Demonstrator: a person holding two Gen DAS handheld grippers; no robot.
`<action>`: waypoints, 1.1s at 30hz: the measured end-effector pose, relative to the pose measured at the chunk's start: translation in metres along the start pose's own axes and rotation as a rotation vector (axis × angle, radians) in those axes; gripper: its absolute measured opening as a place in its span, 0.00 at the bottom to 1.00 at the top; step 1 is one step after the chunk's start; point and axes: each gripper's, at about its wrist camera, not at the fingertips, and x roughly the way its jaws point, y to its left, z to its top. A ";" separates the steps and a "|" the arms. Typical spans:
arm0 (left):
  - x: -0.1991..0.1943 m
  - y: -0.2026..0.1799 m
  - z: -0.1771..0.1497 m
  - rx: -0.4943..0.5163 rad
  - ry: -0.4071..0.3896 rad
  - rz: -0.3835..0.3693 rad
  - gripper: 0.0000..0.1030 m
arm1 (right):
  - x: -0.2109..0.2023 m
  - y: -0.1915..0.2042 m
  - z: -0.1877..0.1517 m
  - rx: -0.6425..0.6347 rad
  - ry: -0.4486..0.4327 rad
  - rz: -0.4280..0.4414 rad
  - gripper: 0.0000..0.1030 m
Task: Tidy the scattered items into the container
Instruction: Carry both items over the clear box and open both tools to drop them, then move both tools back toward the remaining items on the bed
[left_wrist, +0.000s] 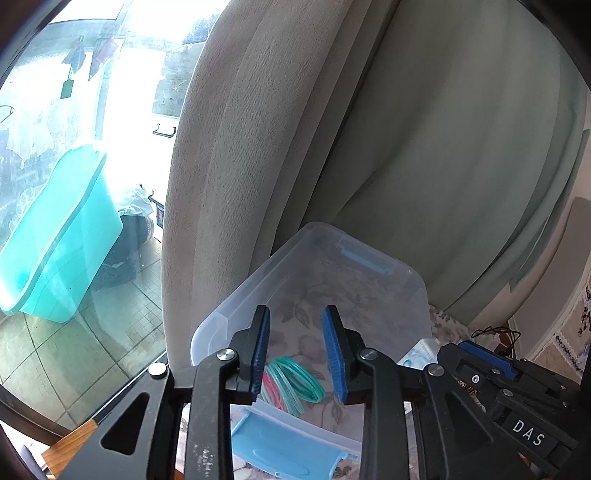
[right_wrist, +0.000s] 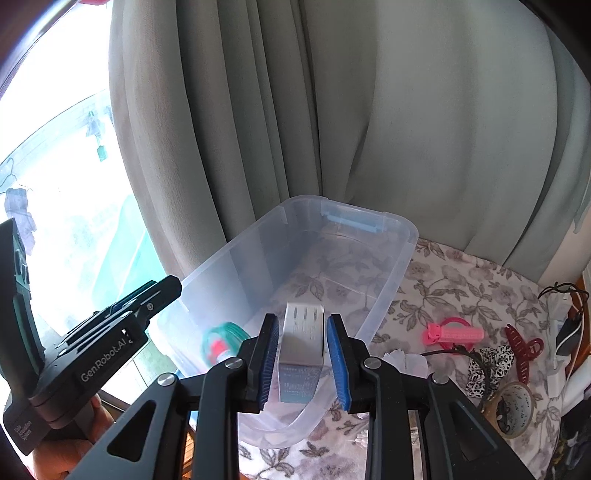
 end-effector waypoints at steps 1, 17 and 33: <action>0.000 -0.001 0.000 0.002 -0.003 -0.001 0.42 | 0.000 0.000 0.000 0.000 -0.001 -0.002 0.33; -0.004 0.003 -0.003 0.007 -0.006 0.060 0.61 | -0.008 0.002 -0.002 -0.010 -0.008 -0.003 0.53; -0.022 -0.036 0.000 0.059 0.021 0.052 0.69 | -0.045 -0.027 -0.011 0.061 -0.060 -0.026 0.62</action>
